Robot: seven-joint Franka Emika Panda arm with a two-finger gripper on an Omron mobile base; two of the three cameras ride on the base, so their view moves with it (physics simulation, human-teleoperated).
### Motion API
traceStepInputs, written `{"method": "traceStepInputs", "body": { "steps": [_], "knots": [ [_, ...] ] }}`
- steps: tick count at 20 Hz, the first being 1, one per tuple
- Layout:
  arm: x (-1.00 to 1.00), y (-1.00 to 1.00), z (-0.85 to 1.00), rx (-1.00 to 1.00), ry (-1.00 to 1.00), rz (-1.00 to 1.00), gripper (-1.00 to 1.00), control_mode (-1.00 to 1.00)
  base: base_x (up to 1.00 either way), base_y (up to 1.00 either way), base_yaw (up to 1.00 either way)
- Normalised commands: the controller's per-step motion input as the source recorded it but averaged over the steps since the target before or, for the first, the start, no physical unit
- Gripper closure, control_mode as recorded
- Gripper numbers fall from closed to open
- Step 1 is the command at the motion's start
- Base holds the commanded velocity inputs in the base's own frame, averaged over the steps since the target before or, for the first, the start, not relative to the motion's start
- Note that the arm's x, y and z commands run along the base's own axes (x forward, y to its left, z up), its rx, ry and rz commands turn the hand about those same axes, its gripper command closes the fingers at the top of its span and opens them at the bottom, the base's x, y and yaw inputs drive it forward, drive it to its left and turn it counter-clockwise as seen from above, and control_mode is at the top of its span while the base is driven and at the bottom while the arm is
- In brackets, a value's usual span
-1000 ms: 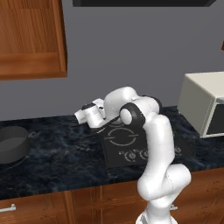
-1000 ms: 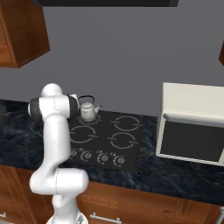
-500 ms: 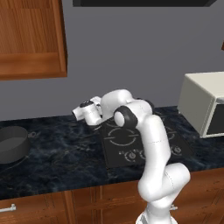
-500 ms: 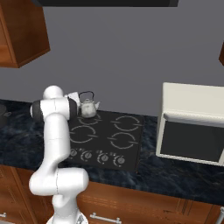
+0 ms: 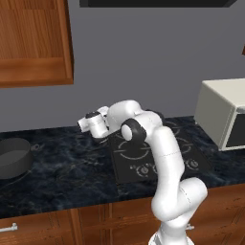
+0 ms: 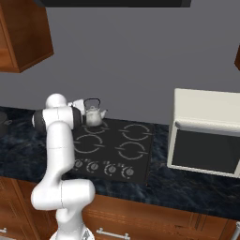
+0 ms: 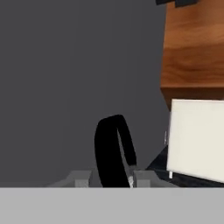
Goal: Pick the kettle from the cabinet and place it on a stove burner. Then pick the pot from the counter and place it on another stove burner. Finally, turn both burners on.
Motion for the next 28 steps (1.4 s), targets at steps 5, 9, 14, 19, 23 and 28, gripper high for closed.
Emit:
{"method": "traceStepInputs", "body": {
  "steps": [5, 9, 14, 19, 23, 28],
  "knots": [
    [-0.15, -0.06, -0.23, 0.0, -0.05, -0.04, -1.0, -1.0, 0.0, 0.0, 0.0],
    [-0.19, -0.02, -0.13, 0.0, -0.08, -0.04, -1.0, -1.0, 0.0, 0.0, 0.0],
    [-0.15, 0.0, -0.08, 0.0, -0.08, -0.03, -1.0, -1.0, 0.0, 0.0, 0.0],
    [-0.1, 0.0, -0.07, 0.0, -0.08, -0.04, -1.0, -1.0, 0.0, 0.0, 0.0],
    [-0.15, 0.0, -0.08, 0.0, -0.08, -0.04, -1.0, -1.0, 0.0, 0.0, 0.0],
    [-0.15, 0.0, -0.09, 0.0, -0.07, -0.03, -1.0, -1.0, 0.0, 0.0, 0.0]
  ]
}}
